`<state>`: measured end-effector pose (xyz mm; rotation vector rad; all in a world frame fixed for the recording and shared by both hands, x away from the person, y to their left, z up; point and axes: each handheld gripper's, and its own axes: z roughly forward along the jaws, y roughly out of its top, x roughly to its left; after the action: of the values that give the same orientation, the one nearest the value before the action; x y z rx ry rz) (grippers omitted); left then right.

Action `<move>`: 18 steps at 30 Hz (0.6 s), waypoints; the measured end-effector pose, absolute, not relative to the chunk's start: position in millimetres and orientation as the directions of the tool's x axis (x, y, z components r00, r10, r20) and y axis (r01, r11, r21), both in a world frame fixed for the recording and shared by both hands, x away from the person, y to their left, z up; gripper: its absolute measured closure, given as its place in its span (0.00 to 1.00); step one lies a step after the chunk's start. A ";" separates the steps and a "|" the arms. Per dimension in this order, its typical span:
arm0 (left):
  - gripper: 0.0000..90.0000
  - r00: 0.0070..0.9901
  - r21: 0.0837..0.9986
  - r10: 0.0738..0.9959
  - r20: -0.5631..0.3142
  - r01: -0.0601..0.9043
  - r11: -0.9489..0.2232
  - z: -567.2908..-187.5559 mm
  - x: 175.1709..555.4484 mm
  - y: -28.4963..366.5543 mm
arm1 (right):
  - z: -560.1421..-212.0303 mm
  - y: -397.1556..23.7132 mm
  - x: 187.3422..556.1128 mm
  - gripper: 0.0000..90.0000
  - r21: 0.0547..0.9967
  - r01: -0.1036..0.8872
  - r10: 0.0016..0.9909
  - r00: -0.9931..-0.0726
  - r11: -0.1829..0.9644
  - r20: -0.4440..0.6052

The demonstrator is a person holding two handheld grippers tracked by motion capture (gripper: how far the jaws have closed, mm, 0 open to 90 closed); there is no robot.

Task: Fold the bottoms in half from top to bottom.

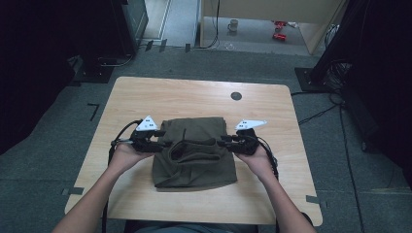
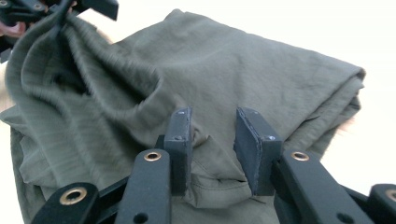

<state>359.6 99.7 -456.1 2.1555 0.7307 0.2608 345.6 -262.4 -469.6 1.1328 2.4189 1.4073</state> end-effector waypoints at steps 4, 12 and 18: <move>0.51 0.815 0.767 0.577 -0.057 0.406 -0.498 -455.4 351.5 101.1 | -465.8 -262.0 342.5 0.76 0.805 0.519 0.679 -0.703 0.287 0.210; 0.54 0.799 0.762 0.598 -0.064 0.426 -0.488 -456.1 353.3 103.4 | -473.2 -248.9 340.6 0.69 0.786 0.535 0.680 -0.703 0.311 0.209; 0.66 0.760 0.745 0.648 -0.061 0.467 -0.477 -463.1 377.3 109.9 | -479.7 -236.0 342.8 0.67 0.789 0.512 0.678 -0.715 0.340 0.171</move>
<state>377.3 109.9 -463.1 2.1616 0.8301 0.2920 342.8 -236.0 -479.7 1.0853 2.4121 1.3134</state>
